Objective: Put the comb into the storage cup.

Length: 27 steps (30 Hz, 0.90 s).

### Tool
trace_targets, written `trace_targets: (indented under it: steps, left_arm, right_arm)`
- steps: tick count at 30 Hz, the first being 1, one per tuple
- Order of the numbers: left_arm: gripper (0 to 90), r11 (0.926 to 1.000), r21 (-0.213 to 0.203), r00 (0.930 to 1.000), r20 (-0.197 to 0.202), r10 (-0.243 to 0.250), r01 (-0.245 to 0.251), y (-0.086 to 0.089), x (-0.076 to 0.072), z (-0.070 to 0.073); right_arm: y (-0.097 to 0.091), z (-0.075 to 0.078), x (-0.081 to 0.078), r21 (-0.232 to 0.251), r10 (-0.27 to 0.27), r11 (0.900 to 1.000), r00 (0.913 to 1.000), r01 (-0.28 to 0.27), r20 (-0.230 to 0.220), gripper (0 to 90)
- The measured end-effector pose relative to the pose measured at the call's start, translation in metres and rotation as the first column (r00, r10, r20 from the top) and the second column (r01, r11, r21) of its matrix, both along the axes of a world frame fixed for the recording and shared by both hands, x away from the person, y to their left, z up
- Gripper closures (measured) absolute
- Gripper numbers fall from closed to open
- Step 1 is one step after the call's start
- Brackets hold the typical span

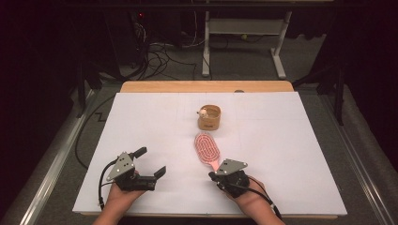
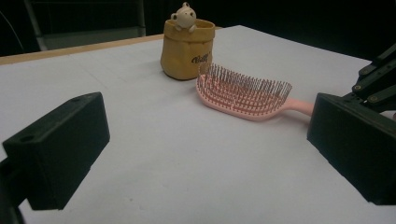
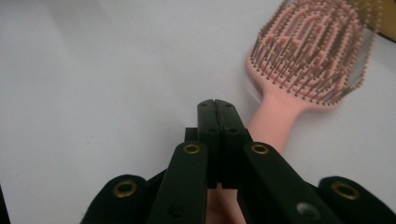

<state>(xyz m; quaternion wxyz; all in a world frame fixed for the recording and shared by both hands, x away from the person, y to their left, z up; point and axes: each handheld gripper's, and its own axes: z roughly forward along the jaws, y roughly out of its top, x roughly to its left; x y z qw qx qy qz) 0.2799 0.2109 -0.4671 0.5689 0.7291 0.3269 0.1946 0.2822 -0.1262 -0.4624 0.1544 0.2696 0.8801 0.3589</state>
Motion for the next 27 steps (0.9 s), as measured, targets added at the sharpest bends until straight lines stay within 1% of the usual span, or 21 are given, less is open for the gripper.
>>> trace_targets:
  steps: [1, 2, 5, 6, 7, 9, 11, 12, 13, 15, 16, 17, 18, 20, 22, 25, 27]
  left_arm:
    - [0.0, 1.0, 0.0, 1.0, 0.0, 0.0, 0.0, 0.0, 0.0, 0.0]
    - [0.0, 1.0, -0.001, 1.0, 0.0, 0.0, 0.0, 0.0, 0.0, 0.0]
    - [0.0, 1.0, -0.008, 1.0, -0.002, 0.002, -0.002, 0.0, 0.001, 0.0]
    - [0.0, 0.9999, -0.01, 1.0, -0.003, 0.003, -0.003, 0.0, 0.001, 0.0]
    - [0.0, 0.9999, -0.01, 1.0, -0.004, 0.004, -0.004, 0.0, 0.001, 0.0]
    - [0.0, 0.9999, -0.012, 0.9999, -0.008, 0.007, -0.007, 0.0, 0.001, -0.001]
    - [0.0, 0.9999, -0.014, 0.9999, -0.011, 0.007, -0.007, 0.001, 0.002, -0.001]
    - [0.0, 0.9998, -0.015, 0.9999, -0.013, 0.009, -0.009, 0.001, 0.002, -0.001]
    - [0.0, 0.9998, -0.015, 0.9999, -0.013, 0.009, -0.009, 0.001, 0.002, -0.001]
    - [0.0, 0.9998, -0.015, 0.9998, -0.017, 0.011, -0.012, 0.001, 0.002, -0.001]
    - [0.0, 0.9998, -0.015, 0.9997, -0.02, 0.013, -0.013, 0.001, 0.003, -0.002]
    - [0.0, 0.9998, -0.015, 0.9997, -0.02, 0.013, -0.013, 0.001, 0.003, -0.002]
    - [0.0, 0.9998, -0.014, 0.9997, -0.021, 0.014, -0.015, 0.001, 0.003, -0.002]
    - [0.0, 0.9998, -0.016, 0.9997, -0.019, 0.016, -0.016, 0.001, 0.003, -0.002]
    - [0.0, 0.9998, -0.016, 0.9997, -0.018, 0.015, -0.015, 0.001, 0.003, -0.001]
    - [0.0, 0.9998, -0.015, 0.9998, -0.015, 0.014, -0.014, 0.001, 0.003, -0.001]
    - [0.0, 0.9998, -0.014, 0.9998, -0.013, 0.013, -0.014, 0.001, 0.003, -0.001]
  right_arm:
    - [0.0, 0.0, 0.0, 0.0, 0.0, 1.0, 1.0, 0.0, 0.0, 90.0]
    - [-0.006, 0.0, -0.002, 0.006, -0.003, 1.0, 1.0, 0.003, 0.007, 90.0]
    - [-0.012, -0.001, -0.004, 0.02, -0.009, 0.9998, 0.9999, 0.009, 0.007, 90.0]
    - [-0.016, 0.0, -0.007, 0.015, -0.02, 0.9997, 0.9997, 0.02, 0.013, 90.0]
    - [-0.016, 0.0, -0.007, 0.015, -0.02, 0.9997, 0.9997, 0.02, 0.013, 90.0]
    - [-0.02, 0.0, -0.009, -0.008, -0.033, 0.9994, 0.9983, 0.033, 0.048, 90.0]
    - [-0.022, 0.001, -0.01, -0.014, -0.041, 0.999, 0.9976, 0.042, 0.056, 90.0]
    - [-0.028, 0.002, -0.01, 0.013, -0.049, 0.9987, 0.9972, 0.049, 0.057, 90.0]
    - [-0.031, 0.003, -0.011, 0.026, -0.058, 0.998, 0.9967, 0.057, 0.056, 90.0]
    - [-0.034, 0.004, -0.011, 0.034, -0.065, 0.9974, 0.9961, 0.063, 0.06, 90.0]
    - [-0.04, 0.006, -0.011, 0.04, -0.088, 0.9956, 0.9935, 0.085, 0.073, 90.0]
    - [-0.043, 0.006, -0.011, 0.042, -0.098, 0.9946, 0.9924, 0.095, 0.074, 90.0]
    - [-0.043, 0.006, -0.011, 0.042, -0.098, 0.9946, 0.9924, 0.095, 0.074, 90.0]
    - [-0.053, 0.006, -0.011, 0.063, -0.118, 0.9915, 0.9911, 0.114, 0.061, 90.0]
    - [-0.054, 0.006, -0.012, 0.067, -0.118, 0.9912, 0.9912, 0.114, 0.059, 90.0]
    - [-0.049, 0.008, -0.016, 0.068, -0.092, 0.9939, 0.9932, 0.087, 0.071, 90.0]
    - [-0.044, 0.008, -0.019, 0.059, -0.078, 0.9955, 0.9942, 0.074, 0.074, 90.0]
